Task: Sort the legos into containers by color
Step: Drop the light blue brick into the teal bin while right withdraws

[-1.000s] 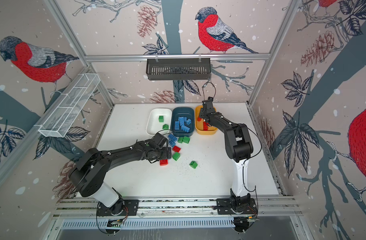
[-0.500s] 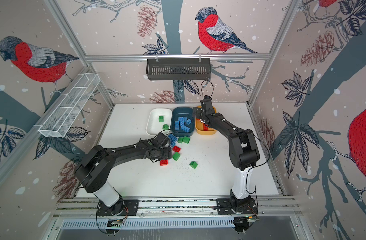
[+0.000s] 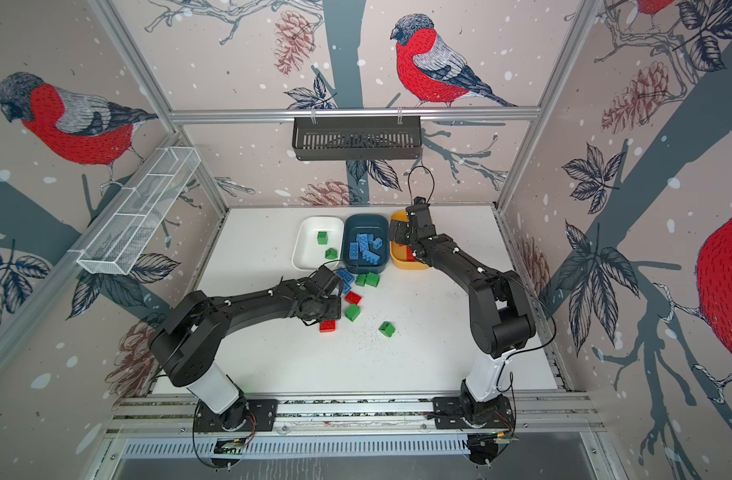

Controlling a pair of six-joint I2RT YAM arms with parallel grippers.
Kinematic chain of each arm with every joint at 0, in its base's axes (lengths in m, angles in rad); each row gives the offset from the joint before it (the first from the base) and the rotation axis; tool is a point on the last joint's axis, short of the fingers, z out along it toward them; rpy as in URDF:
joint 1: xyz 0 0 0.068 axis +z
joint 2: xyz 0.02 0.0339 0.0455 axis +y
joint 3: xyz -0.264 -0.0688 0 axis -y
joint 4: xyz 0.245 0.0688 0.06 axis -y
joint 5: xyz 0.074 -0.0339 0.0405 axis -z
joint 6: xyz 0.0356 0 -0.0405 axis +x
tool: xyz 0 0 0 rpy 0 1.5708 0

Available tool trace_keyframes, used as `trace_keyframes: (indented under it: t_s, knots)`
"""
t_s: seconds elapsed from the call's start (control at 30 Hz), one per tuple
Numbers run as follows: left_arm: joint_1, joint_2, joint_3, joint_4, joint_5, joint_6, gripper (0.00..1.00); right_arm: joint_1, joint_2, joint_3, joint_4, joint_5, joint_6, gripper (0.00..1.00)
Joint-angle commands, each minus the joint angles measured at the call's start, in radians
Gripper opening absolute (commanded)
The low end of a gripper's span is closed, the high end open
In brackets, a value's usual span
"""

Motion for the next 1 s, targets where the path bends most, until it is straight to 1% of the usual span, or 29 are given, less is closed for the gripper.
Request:
trace_keyframes:
  t_s: [0.0, 0.07, 0.13, 0.27, 0.4, 0.57, 0.77, 0.87, 0.97]
  knots:
    - [-0.001, -0.028, 0.034, 0.004, -0.044, 0.045, 0.67, 0.004, -0.027, -0.023, 0.033, 0.010, 0.021, 1.00]
    - [0.001, -0.047, 0.051, 0.011, -0.107, 0.077, 0.67, 0.007, -0.045, -0.042, 0.043, 0.021, 0.025, 1.00]
    - [0.006, -0.055, 0.112, 0.026, -0.163, 0.101, 0.67, 0.006, -0.062, -0.057, 0.051, 0.030, 0.027, 1.00]
    - [0.021, -0.010, 0.224, 0.085, -0.183, 0.182, 0.67, 0.007, -0.086, -0.072, 0.055, 0.034, 0.031, 1.00]
    - [0.052, 0.096, 0.361, 0.147, -0.155, 0.222, 0.67, 0.006, -0.113, -0.088, 0.067, 0.035, 0.036, 1.00]
    - [0.073, 0.262, 0.557, 0.150, -0.177, 0.278, 0.67, 0.007, -0.138, -0.107, 0.062, 0.039, 0.037, 1.00]
    - [0.104, 0.438, 0.755, 0.177, -0.167, 0.338, 0.67, 0.005, -0.178, -0.143, 0.048, 0.064, 0.031, 0.99]
    - [0.114, 0.511, 0.820, 0.219, -0.146, 0.371, 0.67, 0.003, -0.196, -0.160, 0.039, 0.076, 0.027, 1.00]
    - [0.116, 0.551, 0.843, 0.311, -0.120, 0.413, 0.68, 0.003, -0.214, -0.170, 0.031, 0.082, 0.019, 1.00]
